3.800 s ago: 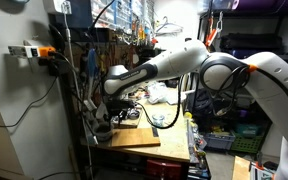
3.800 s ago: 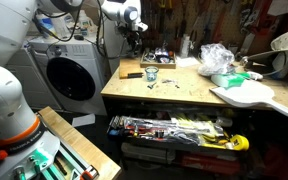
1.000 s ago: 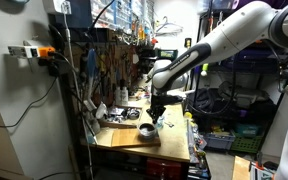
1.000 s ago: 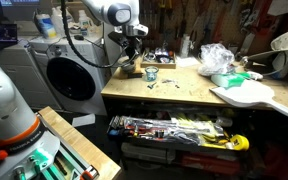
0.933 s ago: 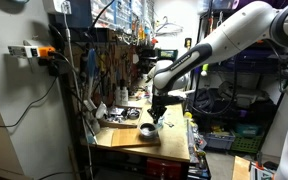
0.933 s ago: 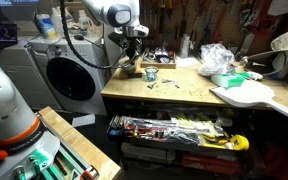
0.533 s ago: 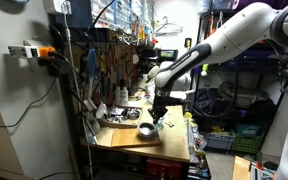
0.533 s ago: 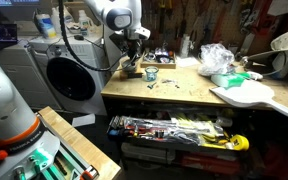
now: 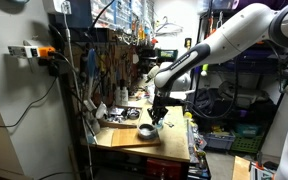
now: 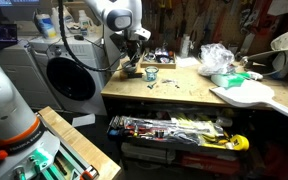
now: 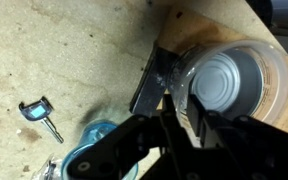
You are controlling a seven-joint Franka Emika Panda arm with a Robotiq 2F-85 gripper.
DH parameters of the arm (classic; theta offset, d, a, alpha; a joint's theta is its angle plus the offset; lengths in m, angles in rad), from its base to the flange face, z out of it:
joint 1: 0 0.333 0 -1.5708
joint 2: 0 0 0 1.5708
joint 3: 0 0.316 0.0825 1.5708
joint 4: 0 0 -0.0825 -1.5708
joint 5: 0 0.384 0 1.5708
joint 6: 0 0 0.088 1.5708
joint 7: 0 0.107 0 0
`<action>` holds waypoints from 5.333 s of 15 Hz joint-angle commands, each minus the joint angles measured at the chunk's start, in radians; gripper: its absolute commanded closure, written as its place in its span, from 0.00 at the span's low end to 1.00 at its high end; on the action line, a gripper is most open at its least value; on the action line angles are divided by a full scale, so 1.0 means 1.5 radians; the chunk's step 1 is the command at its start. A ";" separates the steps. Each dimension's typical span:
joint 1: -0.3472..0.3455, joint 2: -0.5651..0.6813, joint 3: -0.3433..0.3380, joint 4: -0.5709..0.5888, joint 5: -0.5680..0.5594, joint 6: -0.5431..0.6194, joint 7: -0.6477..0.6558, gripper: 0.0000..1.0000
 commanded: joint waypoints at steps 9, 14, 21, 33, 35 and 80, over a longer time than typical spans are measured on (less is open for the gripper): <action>-0.037 -0.033 -0.043 0.006 -0.003 0.013 0.076 0.00; -0.055 -0.001 -0.064 0.020 -0.002 0.030 0.120 0.00; -0.049 0.080 -0.073 0.059 -0.021 0.059 0.221 0.06; -0.041 0.135 -0.079 0.111 -0.019 0.046 0.265 0.98; -0.041 0.131 -0.078 0.113 -0.015 0.047 0.263 0.99; 0.008 -0.030 -0.012 0.008 0.154 -0.033 -0.105 0.97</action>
